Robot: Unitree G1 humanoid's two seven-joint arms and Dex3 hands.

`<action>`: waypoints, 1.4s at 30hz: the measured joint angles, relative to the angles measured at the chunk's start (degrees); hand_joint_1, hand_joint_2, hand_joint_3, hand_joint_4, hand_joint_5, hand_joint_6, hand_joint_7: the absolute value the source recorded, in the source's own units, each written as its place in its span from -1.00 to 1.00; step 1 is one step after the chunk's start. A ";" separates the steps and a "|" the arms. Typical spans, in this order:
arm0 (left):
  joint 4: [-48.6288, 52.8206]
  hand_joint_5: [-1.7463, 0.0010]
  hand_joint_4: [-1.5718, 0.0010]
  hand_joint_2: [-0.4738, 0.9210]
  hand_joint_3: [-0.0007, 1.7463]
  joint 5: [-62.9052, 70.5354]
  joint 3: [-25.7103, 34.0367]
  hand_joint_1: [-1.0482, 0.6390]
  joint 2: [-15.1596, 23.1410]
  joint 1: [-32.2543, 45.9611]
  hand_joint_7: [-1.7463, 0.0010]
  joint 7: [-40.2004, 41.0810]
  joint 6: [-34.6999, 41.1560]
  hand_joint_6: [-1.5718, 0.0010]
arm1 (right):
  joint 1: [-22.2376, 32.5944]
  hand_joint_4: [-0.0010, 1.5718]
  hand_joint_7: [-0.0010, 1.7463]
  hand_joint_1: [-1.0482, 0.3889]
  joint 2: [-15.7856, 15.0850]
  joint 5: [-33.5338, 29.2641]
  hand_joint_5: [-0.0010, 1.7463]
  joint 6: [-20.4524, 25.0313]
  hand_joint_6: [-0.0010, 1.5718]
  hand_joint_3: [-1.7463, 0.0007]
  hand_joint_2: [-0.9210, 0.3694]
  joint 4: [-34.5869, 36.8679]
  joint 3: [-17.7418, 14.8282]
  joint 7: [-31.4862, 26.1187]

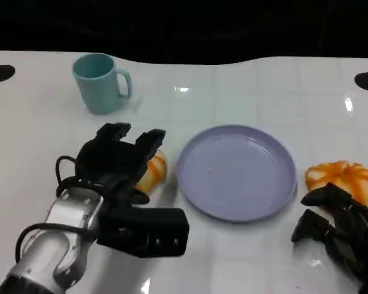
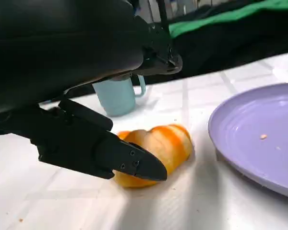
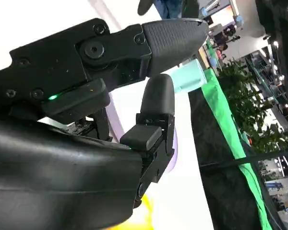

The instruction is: Grasp the bread from the table and place it into the plate.

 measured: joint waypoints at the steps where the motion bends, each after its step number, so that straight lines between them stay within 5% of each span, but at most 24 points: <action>1: 1.55 0.71 0.90 0.89 -1.00 -0.26 -0.46 -0.35 -0.16 -0.85 0.99 0.01 0.27 0.78 | 0.00 -0.21 0.44 -0.28 0.00 -0.03 0.82 -0.05 -0.28 0.69 -1.00 -0.01 0.03 0.01; 15: 27.74 0.72 0.97 0.86 -1.00 -4.61 -6.65 -0.44 -3.19 -14.25 0.99 2.06 0.93 0.76 | 0.06 -0.19 0.44 -0.30 -0.10 0.01 0.81 0.02 -0.26 0.71 -1.00 -0.04 -0.27 0.55; 26: 46.32 0.74 1.00 0.89 -0.98 -9.15 -9.27 -0.40 -5.42 -21.68 1.00 9.04 -6.14 0.77 | 0.16 -0.20 0.45 -0.29 -0.10 -0.04 0.81 0.46 -0.26 0.71 -1.00 -0.48 -0.18 -0.01; 30: 50.10 0.69 0.85 0.91 -0.99 -10.60 -10.11 -0.26 -5.97 -23.31 0.95 11.04 -8.61 0.63 | 0.19 -0.19 0.45 -0.29 -0.10 -0.05 0.81 0.69 -0.26 0.71 -1.00 -0.68 -0.02 -0.03; 32: 51.52 0.58 0.47 0.98 -0.92 -11.19 -10.32 -0.15 -6.06 -23.88 0.90 11.80 -10.57 0.28 | 0.19 -0.20 0.45 -0.28 -0.11 -0.02 0.81 0.84 -0.26 0.72 -1.00 -0.75 -0.02 -0.03; 37: 53.09 0.56 0.37 1.00 -0.91 -13.14 -10.28 -0.12 -6.08 -24.46 0.90 13.55 -13.19 0.18 | 0.19 -0.20 0.45 -0.28 -0.10 0.01 0.81 1.11 -0.27 0.72 -1.00 -0.84 -0.14 -0.03; 38: 53.20 -0.35 0.08 1.00 -0.77 -13.29 -10.30 -0.15 -6.08 -24.52 0.21 13.63 -13.28 0.02 | 0.19 -0.20 0.45 -0.27 -0.10 0.01 0.81 1.12 -0.27 0.72 -1.00 -0.85 -0.14 -0.03; 39: 53.42 -0.67 -0.01 1.00 -0.70 -13.35 -10.30 -0.15 -6.07 -24.50 -0.13 15.05 -13.62 0.02 | 0.19 -0.20 0.45 -0.27 -0.09 0.01 0.81 1.14 -0.27 0.71 -1.00 -0.88 -0.14 -0.03; 40: 53.64 -0.86 -0.06 1.00 -0.67 -13.42 -10.26 -0.13 -6.05 -24.46 -0.54 17.19 -14.30 0.10 | 0.20 -0.21 0.46 -0.28 -0.08 0.02 0.82 1.15 -0.27 0.71 -1.00 -0.92 -0.15 -0.03; 42: 53.92 -0.96 -0.08 1.00 -0.65 -13.46 -10.21 -0.13 -6.01 -24.43 -0.77 21.33 -15.33 0.16 | 0.21 -0.21 0.46 -0.28 -0.08 -0.04 0.82 1.12 -0.28 0.71 -1.00 -0.95 -0.10 -0.06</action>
